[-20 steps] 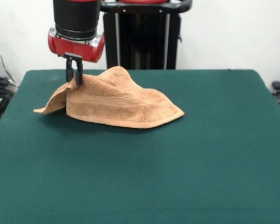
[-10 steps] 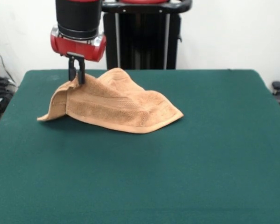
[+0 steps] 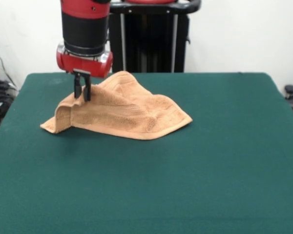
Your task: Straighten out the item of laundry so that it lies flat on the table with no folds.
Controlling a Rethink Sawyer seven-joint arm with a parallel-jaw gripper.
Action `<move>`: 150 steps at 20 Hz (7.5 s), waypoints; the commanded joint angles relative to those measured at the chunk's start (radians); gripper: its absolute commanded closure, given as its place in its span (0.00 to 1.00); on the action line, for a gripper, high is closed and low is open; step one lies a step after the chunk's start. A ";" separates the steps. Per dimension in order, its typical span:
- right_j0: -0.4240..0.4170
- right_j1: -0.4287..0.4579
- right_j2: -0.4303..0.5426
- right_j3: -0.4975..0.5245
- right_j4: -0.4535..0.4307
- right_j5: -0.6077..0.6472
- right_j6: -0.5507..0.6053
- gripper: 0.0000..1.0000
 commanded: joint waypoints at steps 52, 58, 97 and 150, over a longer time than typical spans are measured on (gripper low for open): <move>0.010 0.080 0.070 0.093 0.003 -0.085 0.104 1.00; 0.008 0.078 0.068 0.095 0.000 -0.086 0.102 1.00; 0.014 0.038 0.067 0.111 0.005 -0.044 0.092 0.00; 0.134 0.164 0.012 -0.026 0.070 -0.066 0.186 0.00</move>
